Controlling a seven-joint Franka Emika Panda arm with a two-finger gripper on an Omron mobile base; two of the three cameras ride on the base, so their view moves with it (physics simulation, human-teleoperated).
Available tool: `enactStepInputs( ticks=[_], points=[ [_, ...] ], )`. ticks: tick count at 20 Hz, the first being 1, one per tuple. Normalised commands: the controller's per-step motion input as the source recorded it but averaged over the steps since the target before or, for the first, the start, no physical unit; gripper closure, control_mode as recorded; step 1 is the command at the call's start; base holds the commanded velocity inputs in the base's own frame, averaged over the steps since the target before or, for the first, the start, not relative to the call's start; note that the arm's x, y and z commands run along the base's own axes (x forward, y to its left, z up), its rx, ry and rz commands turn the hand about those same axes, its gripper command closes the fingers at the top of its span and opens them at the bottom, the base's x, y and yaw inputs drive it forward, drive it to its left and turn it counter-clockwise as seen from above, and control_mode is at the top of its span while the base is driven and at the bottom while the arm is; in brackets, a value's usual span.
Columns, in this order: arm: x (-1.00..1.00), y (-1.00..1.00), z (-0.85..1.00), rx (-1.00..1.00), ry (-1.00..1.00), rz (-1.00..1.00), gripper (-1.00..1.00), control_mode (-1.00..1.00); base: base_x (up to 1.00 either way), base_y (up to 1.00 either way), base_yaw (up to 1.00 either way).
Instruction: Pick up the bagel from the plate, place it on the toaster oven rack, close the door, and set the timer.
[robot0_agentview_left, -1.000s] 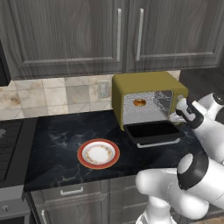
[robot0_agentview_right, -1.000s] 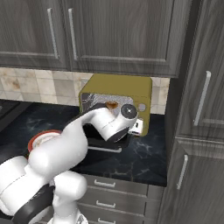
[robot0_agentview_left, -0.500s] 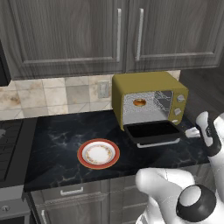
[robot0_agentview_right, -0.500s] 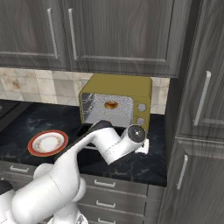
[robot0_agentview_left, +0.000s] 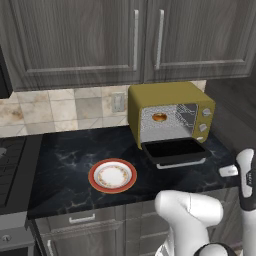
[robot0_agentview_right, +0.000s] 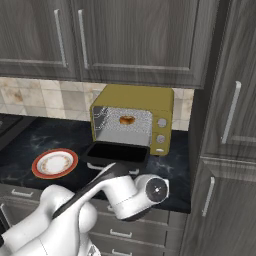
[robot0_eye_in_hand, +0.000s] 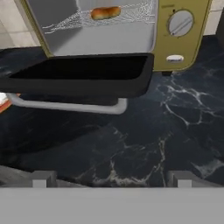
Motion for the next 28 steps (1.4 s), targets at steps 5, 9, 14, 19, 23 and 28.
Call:
enactStepInputs(
  ticks=[5, 9, 14, 19, 23, 28],
  points=[
    [0.0, 0.14, 0.0, 0.0, -0.32, 0.05, -1.0, -1.0, 0.0, 0.0, 0.0],
    [0.0, 0.08, 0.0, 0.0, -0.18, 0.02, -1.0, -1.0, 0.0, 0.0, 0.0],
    [0.01, 0.16, -0.03, 0.0, -0.05, 0.01, -1.0, -1.0, 0.0, 0.0, 0.0],
    [0.13, 0.12, 0.0, 0.0, 0.0, 0.04, -1.0, -1.0, 0.0, 0.0, 0.0],
    [0.22, 0.01, 0.0, 0.0, 0.0, 0.1, -1.0, -1.0, 0.0, 0.0, 0.0],
    [0.23, 0.0, -0.06, 0.0, -0.01, 0.15, -1.0, -1.0, 0.0, 0.0, 0.0]
  ],
)
